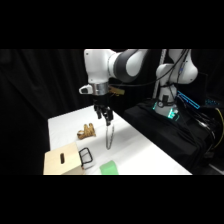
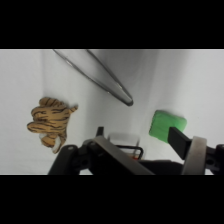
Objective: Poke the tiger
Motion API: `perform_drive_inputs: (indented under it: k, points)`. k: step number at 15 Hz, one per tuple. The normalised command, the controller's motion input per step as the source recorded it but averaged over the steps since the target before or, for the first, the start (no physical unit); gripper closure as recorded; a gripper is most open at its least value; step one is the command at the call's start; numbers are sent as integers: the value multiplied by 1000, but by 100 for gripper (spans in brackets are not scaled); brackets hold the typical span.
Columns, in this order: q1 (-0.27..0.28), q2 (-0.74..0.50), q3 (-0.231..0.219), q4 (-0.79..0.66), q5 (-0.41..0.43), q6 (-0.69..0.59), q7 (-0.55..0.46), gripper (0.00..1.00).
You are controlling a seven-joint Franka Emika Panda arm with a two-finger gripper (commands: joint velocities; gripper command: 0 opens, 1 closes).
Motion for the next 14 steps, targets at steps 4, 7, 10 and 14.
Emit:
perform_drive_inputs:
  k: [4, 7, 10, 14]
  points:
    - [-88, 132, 4, 225, -6, -29, 12, 0]
    - [-160, 267, -55, 517, 13, -92, -45, 0]
    - [-146, 289, -42, 539, 39, -154, -37, 0]
    - [-112, 327, -26, 503, 31, -160, 8, 43]
